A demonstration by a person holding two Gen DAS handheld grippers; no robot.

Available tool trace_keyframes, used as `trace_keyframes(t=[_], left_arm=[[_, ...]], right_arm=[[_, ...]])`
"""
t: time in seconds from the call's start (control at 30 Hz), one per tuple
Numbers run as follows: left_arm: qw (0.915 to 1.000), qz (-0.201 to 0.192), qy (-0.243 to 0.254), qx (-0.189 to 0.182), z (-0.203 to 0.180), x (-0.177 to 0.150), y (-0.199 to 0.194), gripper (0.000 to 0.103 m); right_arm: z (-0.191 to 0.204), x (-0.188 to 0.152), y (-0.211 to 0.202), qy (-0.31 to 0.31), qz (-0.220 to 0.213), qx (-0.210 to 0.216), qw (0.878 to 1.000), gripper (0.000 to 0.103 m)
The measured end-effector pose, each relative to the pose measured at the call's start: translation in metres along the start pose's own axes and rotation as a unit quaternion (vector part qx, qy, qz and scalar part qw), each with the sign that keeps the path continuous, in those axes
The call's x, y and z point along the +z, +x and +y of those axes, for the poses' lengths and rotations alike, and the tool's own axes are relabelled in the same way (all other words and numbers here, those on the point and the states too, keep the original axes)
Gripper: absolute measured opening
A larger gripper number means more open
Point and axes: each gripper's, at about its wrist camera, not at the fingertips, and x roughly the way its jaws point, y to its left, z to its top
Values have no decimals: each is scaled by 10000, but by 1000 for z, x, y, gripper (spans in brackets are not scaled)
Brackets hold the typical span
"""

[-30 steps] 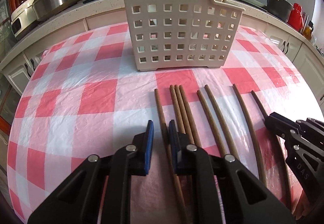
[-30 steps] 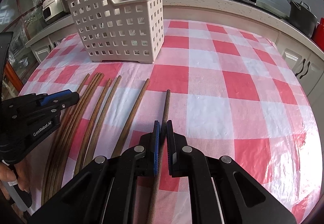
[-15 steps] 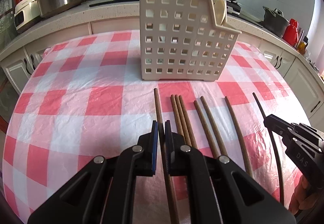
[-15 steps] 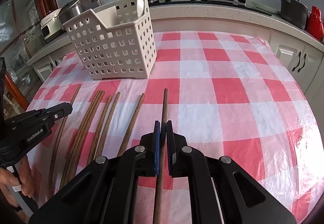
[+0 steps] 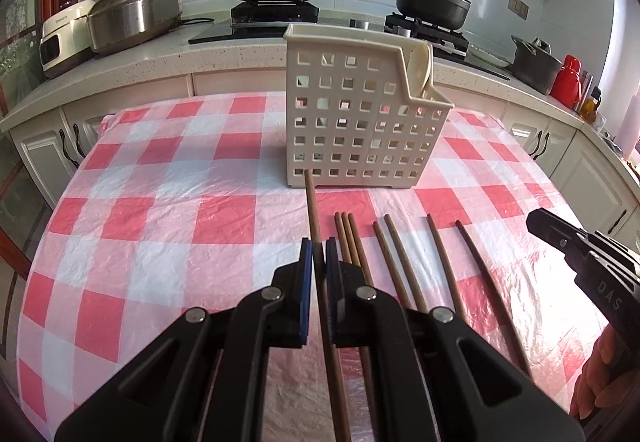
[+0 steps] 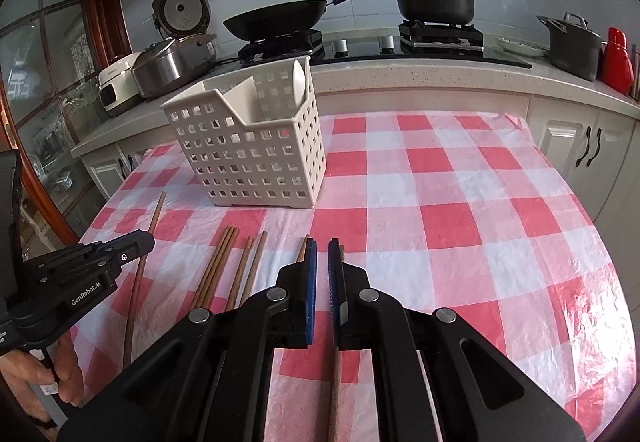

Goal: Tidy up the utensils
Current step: 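Close the right gripper on the wooden chopstick and lift it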

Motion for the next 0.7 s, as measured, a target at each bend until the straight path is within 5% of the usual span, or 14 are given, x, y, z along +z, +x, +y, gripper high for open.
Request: trace_keyframes(t=[0.33, 0.5, 0.63, 0.7], left_arm=[[9998, 178, -2, 30, 3, -9, 10, 7], [9998, 174, 1, 25, 4, -9, 13, 7], [9998, 207, -11, 25, 6, -10, 15, 7], [9998, 214, -5, 23, 6, -11, 15, 7]], right_arm=[[-3, -25, 49, -204, 1084, -213, 9937, 14], [3, -26, 66, -422, 1133, -357, 9920, 40], [6, -21, 75, -588, 1100, -447, 9912, 38], [4, -18, 77, -639, 1113, -497, 9905, 20]])
